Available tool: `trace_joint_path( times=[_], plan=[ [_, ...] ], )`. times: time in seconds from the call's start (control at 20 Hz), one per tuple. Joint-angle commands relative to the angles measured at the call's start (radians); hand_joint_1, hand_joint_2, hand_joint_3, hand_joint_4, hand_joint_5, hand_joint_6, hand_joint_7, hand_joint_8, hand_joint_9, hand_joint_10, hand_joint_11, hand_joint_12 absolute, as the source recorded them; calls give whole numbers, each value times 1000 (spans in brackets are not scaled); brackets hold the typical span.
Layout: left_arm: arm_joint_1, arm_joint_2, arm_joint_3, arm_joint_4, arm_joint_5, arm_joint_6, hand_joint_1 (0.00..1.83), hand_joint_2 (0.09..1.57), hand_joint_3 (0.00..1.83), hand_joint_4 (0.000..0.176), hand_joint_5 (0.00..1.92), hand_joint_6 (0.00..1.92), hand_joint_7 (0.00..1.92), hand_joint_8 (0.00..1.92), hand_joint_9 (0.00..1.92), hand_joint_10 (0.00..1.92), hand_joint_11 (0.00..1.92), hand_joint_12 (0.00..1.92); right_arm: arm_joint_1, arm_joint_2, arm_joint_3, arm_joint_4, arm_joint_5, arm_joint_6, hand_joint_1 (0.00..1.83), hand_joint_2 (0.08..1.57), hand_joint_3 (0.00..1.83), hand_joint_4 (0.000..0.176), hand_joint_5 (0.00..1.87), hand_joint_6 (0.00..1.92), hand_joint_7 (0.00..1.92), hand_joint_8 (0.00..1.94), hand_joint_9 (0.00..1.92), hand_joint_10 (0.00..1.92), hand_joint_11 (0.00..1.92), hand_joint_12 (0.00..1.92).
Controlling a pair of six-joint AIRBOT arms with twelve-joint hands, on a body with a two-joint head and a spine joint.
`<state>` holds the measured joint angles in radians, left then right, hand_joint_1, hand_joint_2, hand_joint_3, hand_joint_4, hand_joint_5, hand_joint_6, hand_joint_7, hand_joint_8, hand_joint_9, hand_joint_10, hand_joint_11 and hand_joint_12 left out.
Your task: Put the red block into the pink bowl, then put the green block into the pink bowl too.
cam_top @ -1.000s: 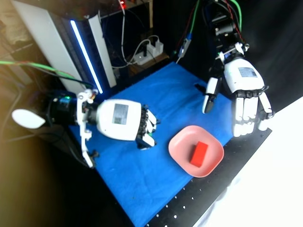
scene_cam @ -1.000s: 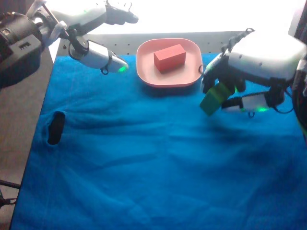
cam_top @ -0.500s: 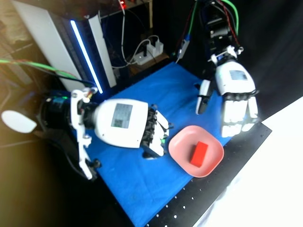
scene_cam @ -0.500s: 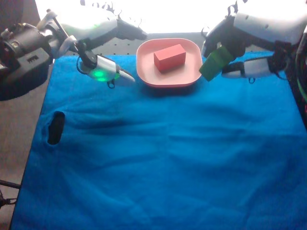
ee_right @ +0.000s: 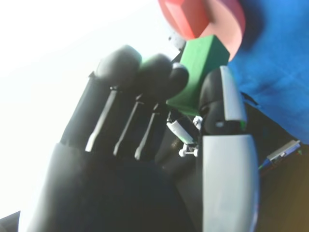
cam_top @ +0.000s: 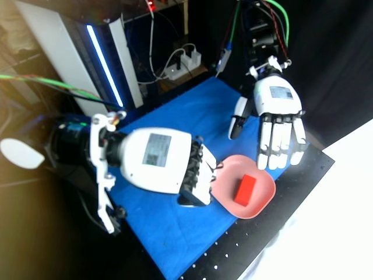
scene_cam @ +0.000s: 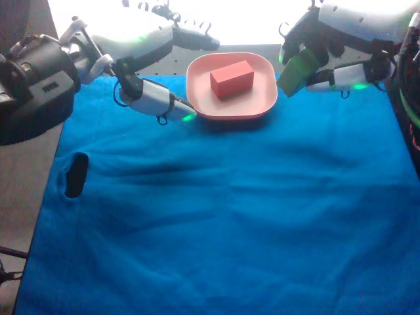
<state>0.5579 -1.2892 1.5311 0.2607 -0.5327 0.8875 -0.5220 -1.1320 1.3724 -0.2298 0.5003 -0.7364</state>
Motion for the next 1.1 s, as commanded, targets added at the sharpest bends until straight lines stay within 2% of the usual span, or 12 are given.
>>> trace_joint_path(
  times=[0.0, 0.05, 0.1, 0.2, 0.35, 0.45, 0.6, 0.65, 0.7, 0.75, 0.9, 1.05],
  plan=[
    [-7, 6, -6, -15, -128, 1, 881, 875, 0, 72, 351, 0, 493, 0, 442, 3, 0, 550, 21, -8, 13, 23, 101, -1, 1268, 1103, 0, 0, 1056, 577, 1027, 1178, 1020, 1251, 882, 1627],
    [-8, 7, -10, -10, -133, 1, 846, 864, 0, 79, 339, 0, 471, 0, 421, 0, 0, 548, 22, -19, 24, 24, 95, -1, 1267, 1110, 0, 0, 1052, 577, 999, 1226, 980, 1339, 852, 1694],
    [-8, 8, -13, -8, -138, 2, 833, 864, 0, 71, 332, 1, 444, 1, 406, 1, 0, 603, 23, -27, 36, 24, 92, -1, 1193, 1091, 0, 0, 1049, 793, 1057, 989, 1017, 1378, 888, 1731],
    [-7, 13, -22, -8, -154, 4, 860, 882, 2, 51, 298, 3, 364, 4, 403, 1, 0, 769, 29, -48, 59, 26, 87, -1, 1269, 1101, 0, 0, 1025, 635, 1053, 1130, 1026, 1384, 900, 1738],
    [-2, 16, -36, -8, -178, 4, 893, 896, 3, 104, 285, 0, 362, 3, 340, 0, 0, 453, 32, -69, 79, 26, 85, -1, 1281, 1076, 0, 0, 1042, 646, 1127, 977, 1073, 1044, 881, 1481],
    [4, 19, -43, -8, -194, 4, 832, 864, 1, 119, 306, 0, 407, 1, 388, 1, 0, 601, 32, -81, 87, 25, 81, -1, 1269, 1105, 3, 0, 996, 686, 1051, 1119, 1020, 1060, 831, 1523],
    [20, 37, -63, -22, -231, 4, 844, 886, 3, 50, 297, 0, 389, 1, 375, 0, 0, 673, 32, -116, 111, 20, 74, -1, 1276, 1089, 0, 0, 991, 753, 1108, 992, 1126, 685, 874, 1268],
    [24, 40, -66, -26, -237, 4, 819, 895, 4, 38, 282, 0, 357, 1, 334, 0, 0, 622, 32, -123, 115, 18, 73, -1, 1261, 1129, 0, 0, 987, 685, 975, 1249, 975, 1088, 808, 1591],
    [36, 46, -75, -35, -260, 5, 806, 891, 1, 36, 265, 1, 331, 2, 303, 2, 0, 552, 32, -139, 124, 13, 69, -1, 1259, 1136, 0, 0, 972, 698, 960, 1284, 949, 1228, 832, 1658],
    [45, 54, -85, -45, -277, 10, 791, 886, 0, 36, 244, 1, 297, 2, 259, 2, 0, 466, 32, -154, 133, 8, 64, -1, 1266, 1116, 1, 0, 988, 714, 1013, 1179, 933, 1034, 680, 1565],
    [62, 75, -121, -84, -311, 75, 779, 882, 0, 40, 227, 0, 255, 2, 225, 2, 0, 405, 32, -189, 158, -1, 52, -1, 1279, 1087, 0, 0, 1009, 710, 1098, 1017, 1129, 700, 901, 1303],
    [65, 88, -141, -84, -342, 78, 721, 874, 2, 28, 235, 1, 268, 2, 292, 18, 64, 652, 32, -221, 183, -8, 33, -1, 1275, 1072, 2, 0, 1013, 753, 1151, 886, 1262, 373, 972, 1101]
  ],
)
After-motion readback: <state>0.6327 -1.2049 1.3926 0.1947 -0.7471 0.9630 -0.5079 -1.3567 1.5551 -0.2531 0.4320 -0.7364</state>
